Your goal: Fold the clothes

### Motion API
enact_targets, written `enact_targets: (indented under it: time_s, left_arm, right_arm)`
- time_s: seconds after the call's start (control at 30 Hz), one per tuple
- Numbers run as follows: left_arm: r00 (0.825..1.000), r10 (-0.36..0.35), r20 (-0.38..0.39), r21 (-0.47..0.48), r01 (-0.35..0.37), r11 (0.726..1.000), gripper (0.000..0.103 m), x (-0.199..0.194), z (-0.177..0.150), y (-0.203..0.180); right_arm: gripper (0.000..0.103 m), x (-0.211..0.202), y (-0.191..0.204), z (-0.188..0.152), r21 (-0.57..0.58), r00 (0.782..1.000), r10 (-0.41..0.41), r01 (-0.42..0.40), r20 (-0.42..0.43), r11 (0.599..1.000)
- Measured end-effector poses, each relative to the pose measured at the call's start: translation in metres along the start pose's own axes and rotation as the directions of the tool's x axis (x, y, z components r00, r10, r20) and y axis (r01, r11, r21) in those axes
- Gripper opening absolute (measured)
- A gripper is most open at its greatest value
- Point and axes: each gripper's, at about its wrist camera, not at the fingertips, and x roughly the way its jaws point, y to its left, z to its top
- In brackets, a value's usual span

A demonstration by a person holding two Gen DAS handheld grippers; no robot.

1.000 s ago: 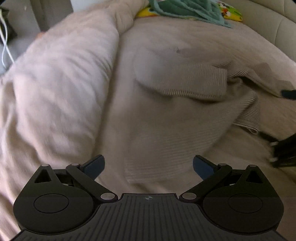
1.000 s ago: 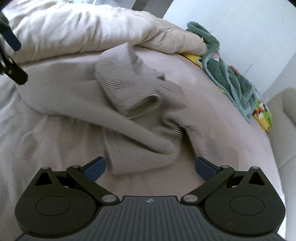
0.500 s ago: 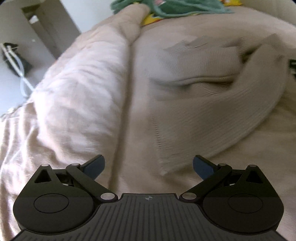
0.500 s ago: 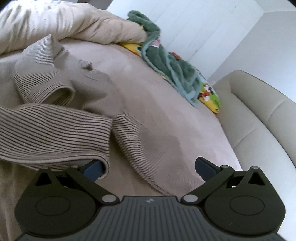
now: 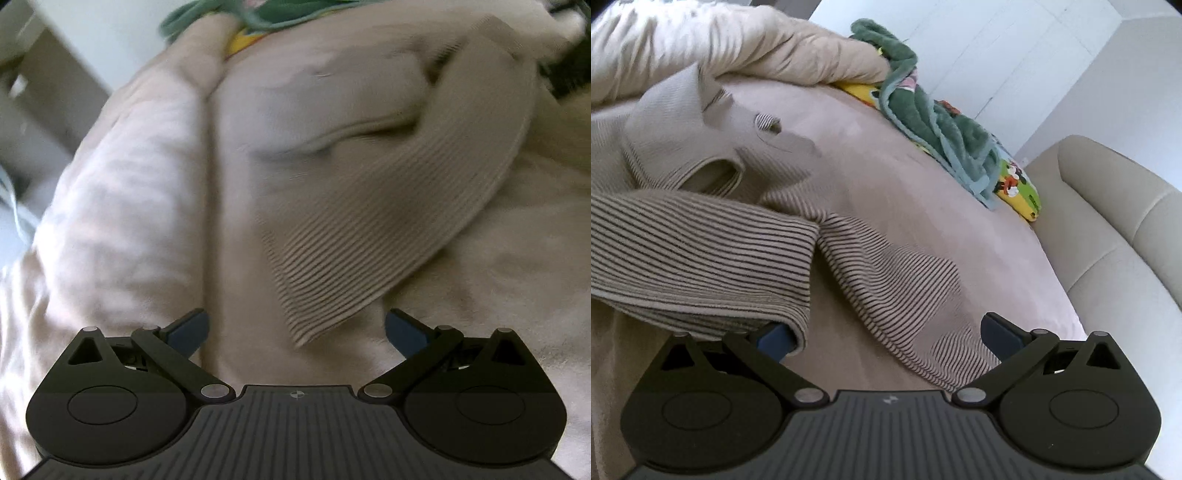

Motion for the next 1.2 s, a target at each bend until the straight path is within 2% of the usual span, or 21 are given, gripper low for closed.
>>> enact_targets:
  time_s: [0.03,0.13,0.23,0.37,0.47,0.6,0.67,0.77,0.83,0.93,1.1,1.2]
  left_arm:
    - [1.000,0.019,0.012,0.014,-0.020,1.000,0.103,0.002,0.003,-0.002]
    - [0.997,0.065,0.043,-0.039,-0.064,0.997,0.103,0.004,0.017,0.012]
    - [0.996,0.054,0.076,-0.137,-0.043,0.990,0.103,-0.007,0.024,0.039]
    - [0.999,0.034,0.031,-0.188,-0.027,0.982,0.103,0.002,0.027,0.055]
    - [0.998,0.056,-0.025,-0.222,-0.061,0.973,0.103,0.016,0.029,0.063]
    - [0.995,0.087,-0.056,-0.170,-0.096,0.981,0.103,0.036,0.030,0.052]
    - [0.987,0.139,-0.083,-0.108,-0.148,0.983,0.103,0.049,0.033,0.041]
    - [0.977,0.184,-0.108,-0.131,-0.198,0.971,0.103,0.055,0.039,0.038]
    - [0.976,0.189,-0.109,-0.154,-0.204,0.967,0.103,0.042,0.041,0.039]
    - [0.984,0.161,-0.078,-0.152,-0.171,0.973,0.103,0.015,0.048,0.033]
    - [0.997,0.081,-0.005,-0.120,-0.081,0.989,0.103,-0.058,0.057,0.004]
    - [1.000,0.005,-0.023,-0.116,-0.008,0.993,0.103,-0.093,0.047,-0.015]
  right_arm:
    - [0.103,-0.002,-0.002,0.000,0.004,1.000,0.000,0.000,0.006,1.000]
    - [0.103,-0.007,-0.010,-0.001,0.014,1.000,0.000,-0.001,0.027,1.000]
    - [0.103,-0.008,-0.016,0.000,0.024,0.999,0.010,-0.011,0.035,1.000]
    - [0.103,-0.006,-0.019,0.001,0.031,0.999,0.028,-0.029,0.025,0.999]
    - [0.103,-0.004,-0.018,0.001,0.028,0.999,0.040,-0.040,0.015,0.999]
    - [0.103,0.008,0.000,-0.002,-0.033,1.000,0.031,-0.031,0.000,0.999]
    - [0.103,0.022,0.014,-0.007,-0.096,1.000,0.014,-0.013,0.001,0.995]
    - [0.103,0.030,0.021,-0.014,-0.193,0.998,-0.036,0.046,0.056,0.980]
    - [0.103,0.020,0.009,-0.016,-0.220,0.991,-0.071,0.095,0.115,0.971]
    - [0.103,-0.014,-0.036,-0.020,-0.194,0.978,-0.116,0.150,0.175,0.969]
    - [0.103,-0.085,-0.109,-0.044,-0.178,0.976,-0.138,0.168,0.167,0.970]
    - [0.103,-0.134,-0.139,-0.068,-0.184,0.989,-0.119,0.133,0.086,0.974]
